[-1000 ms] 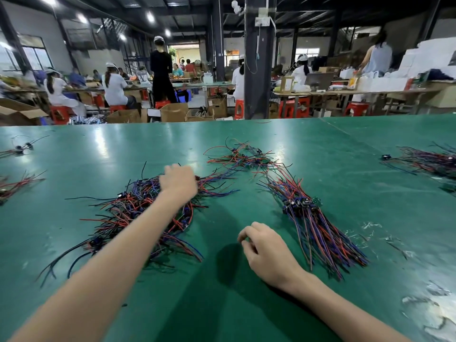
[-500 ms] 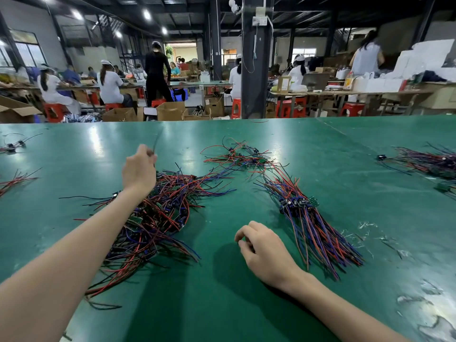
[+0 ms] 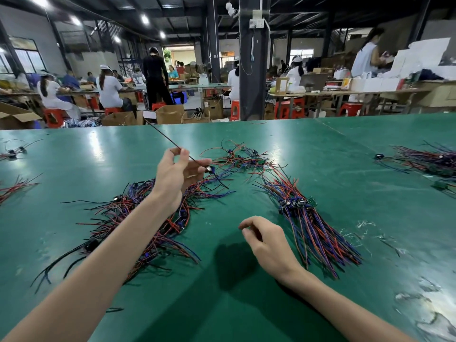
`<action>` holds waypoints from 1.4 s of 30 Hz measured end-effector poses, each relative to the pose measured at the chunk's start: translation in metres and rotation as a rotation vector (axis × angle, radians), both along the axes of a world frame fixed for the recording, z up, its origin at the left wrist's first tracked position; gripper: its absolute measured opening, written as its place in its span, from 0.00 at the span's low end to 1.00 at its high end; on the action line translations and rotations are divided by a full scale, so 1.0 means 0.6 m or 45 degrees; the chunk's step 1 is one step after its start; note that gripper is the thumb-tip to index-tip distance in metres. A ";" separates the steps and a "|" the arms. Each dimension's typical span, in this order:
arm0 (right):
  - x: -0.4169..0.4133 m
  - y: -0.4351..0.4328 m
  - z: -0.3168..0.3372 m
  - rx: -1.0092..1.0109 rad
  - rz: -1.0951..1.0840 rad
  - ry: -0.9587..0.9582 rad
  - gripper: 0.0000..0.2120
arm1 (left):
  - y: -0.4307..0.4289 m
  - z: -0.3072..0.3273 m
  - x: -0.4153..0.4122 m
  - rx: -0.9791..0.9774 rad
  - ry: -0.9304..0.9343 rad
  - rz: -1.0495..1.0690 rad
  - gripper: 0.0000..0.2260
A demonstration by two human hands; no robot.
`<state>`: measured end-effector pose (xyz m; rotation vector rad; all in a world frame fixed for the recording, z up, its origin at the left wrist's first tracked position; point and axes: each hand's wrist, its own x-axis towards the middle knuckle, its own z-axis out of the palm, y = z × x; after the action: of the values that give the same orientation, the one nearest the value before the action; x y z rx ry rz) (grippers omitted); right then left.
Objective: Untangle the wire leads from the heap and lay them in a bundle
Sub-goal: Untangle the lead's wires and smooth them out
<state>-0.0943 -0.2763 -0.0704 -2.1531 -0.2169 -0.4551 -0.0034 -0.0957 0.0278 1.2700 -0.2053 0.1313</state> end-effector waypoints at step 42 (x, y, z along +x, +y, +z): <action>-0.006 -0.001 0.018 0.637 0.021 -0.144 0.08 | -0.060 -0.039 -0.107 0.814 0.093 -0.354 0.08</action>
<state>-0.0979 -0.2772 -0.0599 -1.6381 -0.1625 -0.5565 -0.0674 -0.1317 0.0043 1.8612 -0.3766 -0.2397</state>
